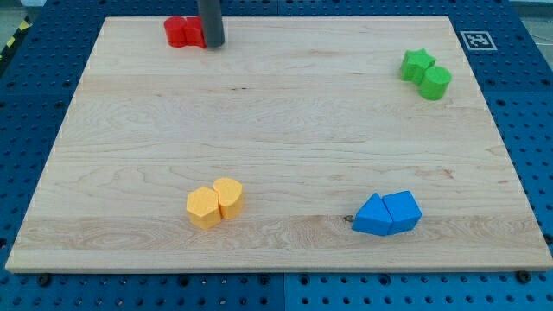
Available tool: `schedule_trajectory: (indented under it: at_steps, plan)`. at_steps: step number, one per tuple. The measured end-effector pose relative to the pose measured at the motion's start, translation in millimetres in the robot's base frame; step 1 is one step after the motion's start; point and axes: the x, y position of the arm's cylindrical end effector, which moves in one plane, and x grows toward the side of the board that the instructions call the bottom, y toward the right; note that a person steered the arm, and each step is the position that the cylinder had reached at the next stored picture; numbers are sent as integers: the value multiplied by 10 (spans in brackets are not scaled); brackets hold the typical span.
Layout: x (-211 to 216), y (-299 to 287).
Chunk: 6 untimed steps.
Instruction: Move your arm away from the red star
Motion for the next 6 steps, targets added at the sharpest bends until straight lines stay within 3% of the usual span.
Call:
schedule_trajectory:
  at_steps: [1,2,4,5,6]
  plan:
    - [0,333]
    - [0,1062]
    - [1,3103]
    - [179,4083]
    - [744,4324]
